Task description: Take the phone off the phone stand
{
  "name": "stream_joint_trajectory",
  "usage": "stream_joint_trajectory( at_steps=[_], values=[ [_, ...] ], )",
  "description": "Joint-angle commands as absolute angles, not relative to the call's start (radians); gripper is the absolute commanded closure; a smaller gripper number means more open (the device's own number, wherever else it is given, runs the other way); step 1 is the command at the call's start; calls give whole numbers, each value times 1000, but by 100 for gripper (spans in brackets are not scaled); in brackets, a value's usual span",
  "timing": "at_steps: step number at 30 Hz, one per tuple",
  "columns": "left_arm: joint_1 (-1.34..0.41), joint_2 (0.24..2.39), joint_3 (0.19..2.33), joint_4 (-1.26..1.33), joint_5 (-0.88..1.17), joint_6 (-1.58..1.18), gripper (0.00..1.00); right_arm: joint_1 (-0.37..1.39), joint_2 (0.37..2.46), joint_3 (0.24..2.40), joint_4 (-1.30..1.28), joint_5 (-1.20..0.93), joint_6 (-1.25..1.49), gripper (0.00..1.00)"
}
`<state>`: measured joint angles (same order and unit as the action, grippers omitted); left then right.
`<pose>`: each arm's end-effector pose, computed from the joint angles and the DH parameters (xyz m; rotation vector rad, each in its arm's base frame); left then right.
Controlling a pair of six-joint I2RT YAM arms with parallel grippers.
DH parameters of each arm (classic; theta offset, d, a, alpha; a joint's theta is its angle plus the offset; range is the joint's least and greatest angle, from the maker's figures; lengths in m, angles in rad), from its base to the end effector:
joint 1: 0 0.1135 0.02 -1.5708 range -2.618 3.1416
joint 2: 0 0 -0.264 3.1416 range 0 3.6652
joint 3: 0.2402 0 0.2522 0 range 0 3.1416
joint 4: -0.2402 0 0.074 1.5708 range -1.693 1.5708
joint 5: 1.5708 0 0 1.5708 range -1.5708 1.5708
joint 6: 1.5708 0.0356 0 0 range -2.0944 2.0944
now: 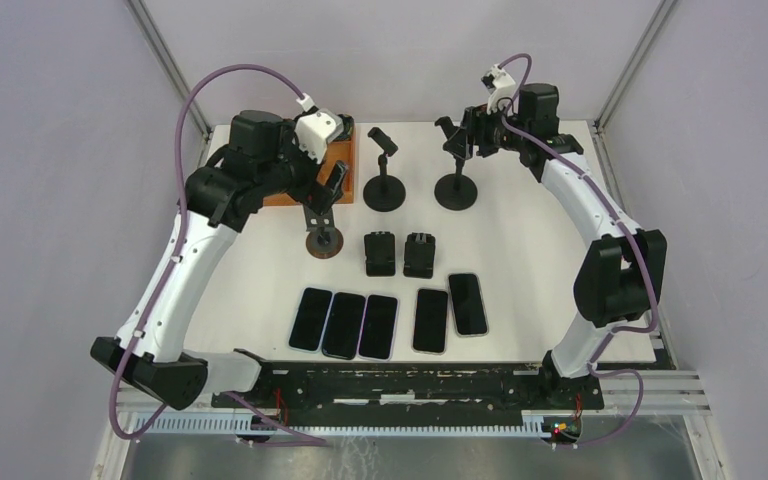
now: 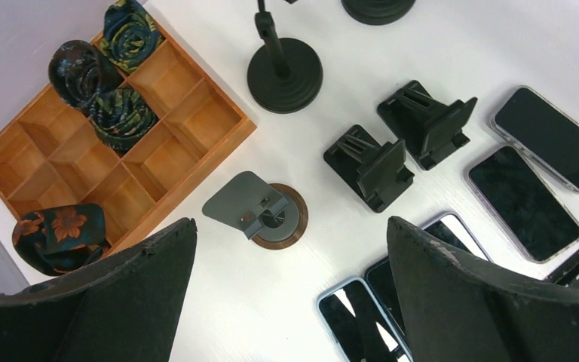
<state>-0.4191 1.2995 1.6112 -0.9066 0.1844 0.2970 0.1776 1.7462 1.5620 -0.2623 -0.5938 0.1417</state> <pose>0.2296 -0.1094 0.4390 0.8579 1.9896 -0.2698 0.4012 0.0923 0.3429 -0.4188 1.9810 0.7996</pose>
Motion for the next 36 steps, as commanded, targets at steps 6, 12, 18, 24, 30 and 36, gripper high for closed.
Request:
stream_joint_trajectory(
  at_steps=[6,12,18,24,30,36],
  values=[
    [-347,1330,1663,-867,207,239,0,162,1651,1580,-317,-424,34,2],
    [-331,1338,1680,-878,204,251,0,154,1539,1587,-392,-360,8,2],
    [-201,1317,1579,-800,257,252,0,154,1293,1331,-303,-249,70,2],
    [-113,1300,1343,-648,233,283,0,151,1071,993,-191,29,112,2],
    [-68,1278,1063,-399,210,285,0,150,928,625,-13,384,155,2],
    [-52,1251,798,-137,246,325,0,151,786,218,403,604,-14,2]
  ],
)
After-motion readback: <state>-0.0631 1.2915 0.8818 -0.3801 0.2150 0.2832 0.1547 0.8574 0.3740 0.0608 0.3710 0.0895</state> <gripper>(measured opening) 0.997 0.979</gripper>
